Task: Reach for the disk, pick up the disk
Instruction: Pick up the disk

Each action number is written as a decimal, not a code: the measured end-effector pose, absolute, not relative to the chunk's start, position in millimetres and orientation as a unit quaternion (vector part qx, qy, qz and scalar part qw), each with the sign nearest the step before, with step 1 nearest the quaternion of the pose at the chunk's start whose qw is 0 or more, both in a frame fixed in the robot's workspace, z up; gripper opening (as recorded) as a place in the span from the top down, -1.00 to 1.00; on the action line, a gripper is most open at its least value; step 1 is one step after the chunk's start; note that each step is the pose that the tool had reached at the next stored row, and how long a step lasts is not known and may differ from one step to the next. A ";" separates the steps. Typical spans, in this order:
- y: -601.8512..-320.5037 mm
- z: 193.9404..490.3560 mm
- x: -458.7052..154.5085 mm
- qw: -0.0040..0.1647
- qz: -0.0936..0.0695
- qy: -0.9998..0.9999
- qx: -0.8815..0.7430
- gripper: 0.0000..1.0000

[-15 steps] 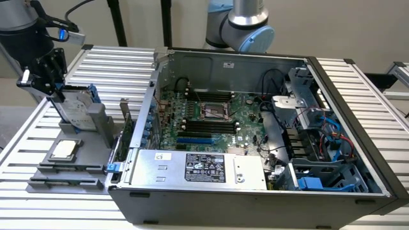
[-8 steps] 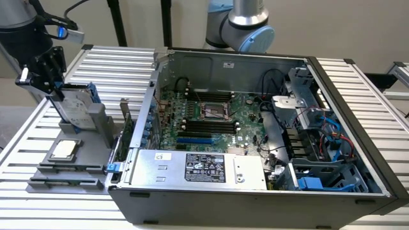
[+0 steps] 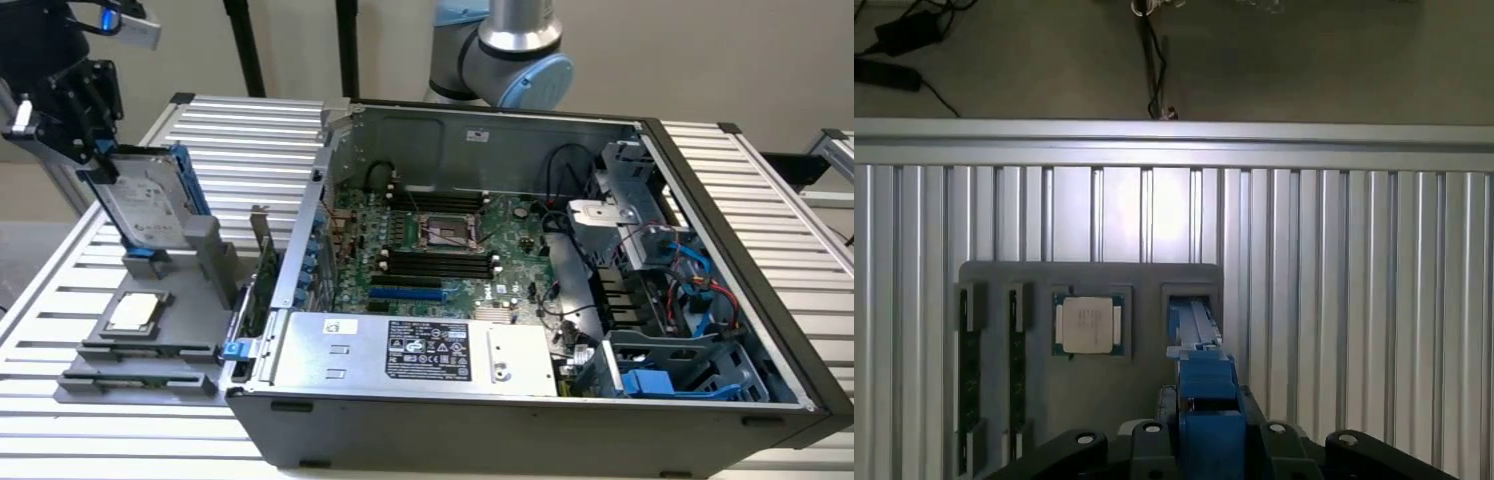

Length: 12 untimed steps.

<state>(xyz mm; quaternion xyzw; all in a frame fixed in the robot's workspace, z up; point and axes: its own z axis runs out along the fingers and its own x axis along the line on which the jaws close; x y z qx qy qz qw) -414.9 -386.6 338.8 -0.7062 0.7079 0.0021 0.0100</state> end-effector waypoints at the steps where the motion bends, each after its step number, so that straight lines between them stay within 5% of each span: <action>1: -386.7 343.6 -414.9 0.010 0.002 0.708 -0.706 0.35; 12: -393.3 393.6 -409.8 0.010 0.002 0.707 -0.707 0.35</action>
